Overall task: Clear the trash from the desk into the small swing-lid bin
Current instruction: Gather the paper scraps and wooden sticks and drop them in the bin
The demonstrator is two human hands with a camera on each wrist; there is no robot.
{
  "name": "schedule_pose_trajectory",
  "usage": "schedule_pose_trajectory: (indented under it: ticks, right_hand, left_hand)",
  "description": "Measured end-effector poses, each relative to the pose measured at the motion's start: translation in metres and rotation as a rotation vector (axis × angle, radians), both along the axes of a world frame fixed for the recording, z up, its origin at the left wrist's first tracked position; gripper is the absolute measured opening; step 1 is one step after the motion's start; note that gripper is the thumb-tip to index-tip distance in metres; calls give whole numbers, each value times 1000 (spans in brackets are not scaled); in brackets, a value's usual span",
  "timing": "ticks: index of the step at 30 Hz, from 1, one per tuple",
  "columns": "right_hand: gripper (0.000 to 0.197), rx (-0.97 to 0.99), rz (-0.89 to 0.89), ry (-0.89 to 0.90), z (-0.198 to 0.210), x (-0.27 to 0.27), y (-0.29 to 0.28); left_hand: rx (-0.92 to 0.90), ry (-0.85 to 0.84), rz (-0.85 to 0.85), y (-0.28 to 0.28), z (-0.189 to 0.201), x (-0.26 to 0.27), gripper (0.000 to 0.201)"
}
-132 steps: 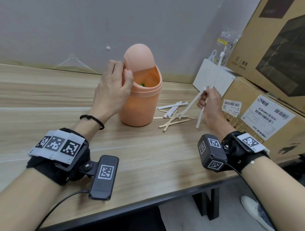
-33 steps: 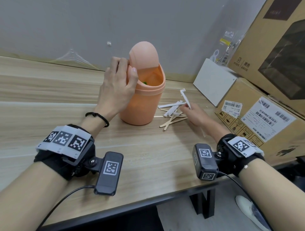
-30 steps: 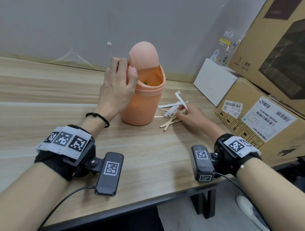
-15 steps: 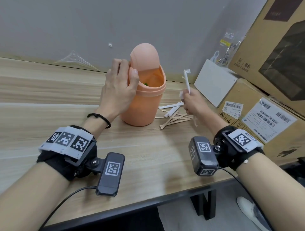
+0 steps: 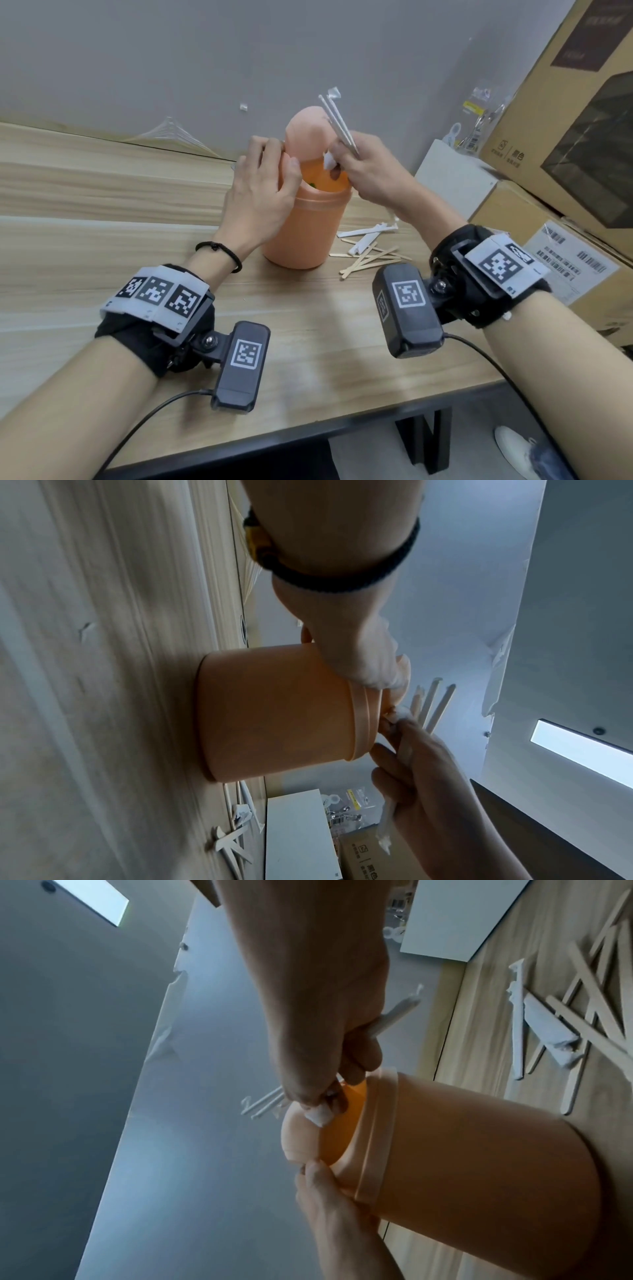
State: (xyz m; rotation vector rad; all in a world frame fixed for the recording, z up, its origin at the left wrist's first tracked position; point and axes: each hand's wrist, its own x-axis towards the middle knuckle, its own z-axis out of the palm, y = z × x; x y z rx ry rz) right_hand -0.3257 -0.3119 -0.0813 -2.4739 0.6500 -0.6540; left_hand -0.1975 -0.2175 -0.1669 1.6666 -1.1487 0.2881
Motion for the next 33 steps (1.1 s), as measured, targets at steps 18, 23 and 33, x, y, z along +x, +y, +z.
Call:
schedule_pose_trajectory:
  ticks: [18, 23, 33]
  right_hand:
    - [21, 143, -1, 33, -2, -25, -2]
    - [33, 335, -96, -49, -1, -29, -7]
    - [39, 480, 65, -543, 15, -17, 8]
  left_hand:
    - [24, 0, -9, -1, 0, -2, 47]
    - [30, 5, -16, -1, 0, -2, 47]
    - [57, 24, -51, 2, 2, -1, 50]
